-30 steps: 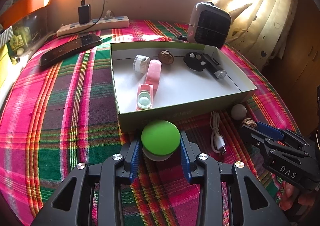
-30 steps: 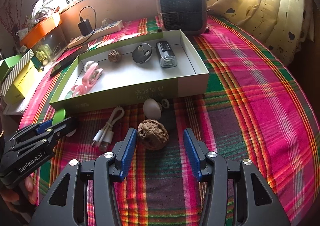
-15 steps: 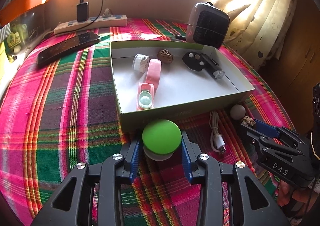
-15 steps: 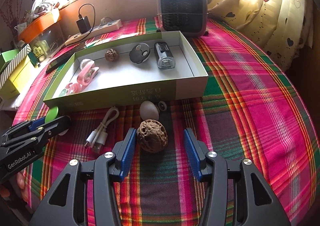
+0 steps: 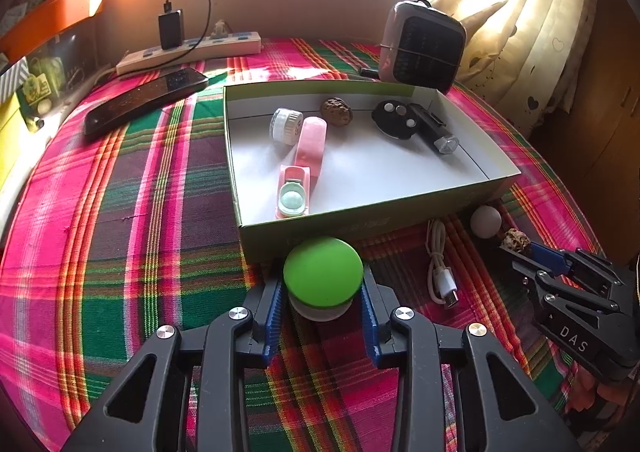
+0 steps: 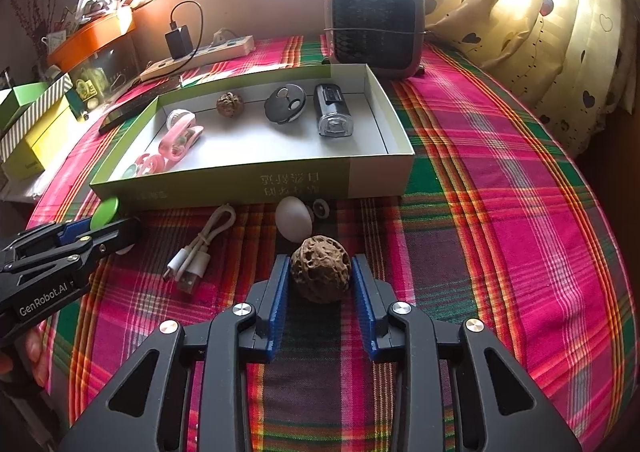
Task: Organize objects
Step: 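Lift the green-lidded container with left gripper while right gripper lifts the walnut toward the box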
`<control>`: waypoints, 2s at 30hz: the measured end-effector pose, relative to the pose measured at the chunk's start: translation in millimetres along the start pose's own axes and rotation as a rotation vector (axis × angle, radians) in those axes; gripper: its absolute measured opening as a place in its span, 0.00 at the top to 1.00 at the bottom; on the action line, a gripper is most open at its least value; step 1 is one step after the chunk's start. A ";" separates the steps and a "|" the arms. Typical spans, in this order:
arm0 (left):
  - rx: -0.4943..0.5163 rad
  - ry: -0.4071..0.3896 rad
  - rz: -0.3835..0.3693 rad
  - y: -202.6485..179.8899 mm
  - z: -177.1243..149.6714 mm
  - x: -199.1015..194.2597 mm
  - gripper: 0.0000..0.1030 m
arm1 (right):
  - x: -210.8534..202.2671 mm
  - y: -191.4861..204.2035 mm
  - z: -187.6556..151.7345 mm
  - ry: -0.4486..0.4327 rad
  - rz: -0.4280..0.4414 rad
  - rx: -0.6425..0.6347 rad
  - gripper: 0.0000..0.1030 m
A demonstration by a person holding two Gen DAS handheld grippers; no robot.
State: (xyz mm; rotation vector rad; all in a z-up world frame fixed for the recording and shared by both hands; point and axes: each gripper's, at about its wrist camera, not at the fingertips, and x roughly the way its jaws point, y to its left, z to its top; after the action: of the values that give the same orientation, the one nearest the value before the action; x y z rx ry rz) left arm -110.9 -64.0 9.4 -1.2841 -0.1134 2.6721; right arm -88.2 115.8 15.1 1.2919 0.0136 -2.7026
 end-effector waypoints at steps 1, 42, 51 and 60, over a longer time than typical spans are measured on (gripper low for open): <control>0.001 0.000 0.000 0.0 0.0 0.1 0.70 | 0.0 -0.2 0.1 0.000 0.003 0.000 0.69; 0.005 -0.021 0.023 -10.2 -6.3 -13.7 0.85 | -10.3 -0.3 -3.6 -0.020 0.052 -0.033 0.69; 0.020 -0.037 0.021 -16.1 -4.0 -22.8 0.85 | -19.6 0.5 0.7 -0.042 0.085 -0.042 0.69; 0.040 -0.063 -0.010 -24.7 8.0 -34.0 0.85 | -32.2 3.5 19.2 -0.084 0.109 -0.071 0.69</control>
State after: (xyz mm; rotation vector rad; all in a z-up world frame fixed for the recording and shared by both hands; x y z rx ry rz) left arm -93.2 -46.1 44.0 -1.1853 -0.0748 2.6925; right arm -82.7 115.1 52.3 1.1246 0.0284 -2.6362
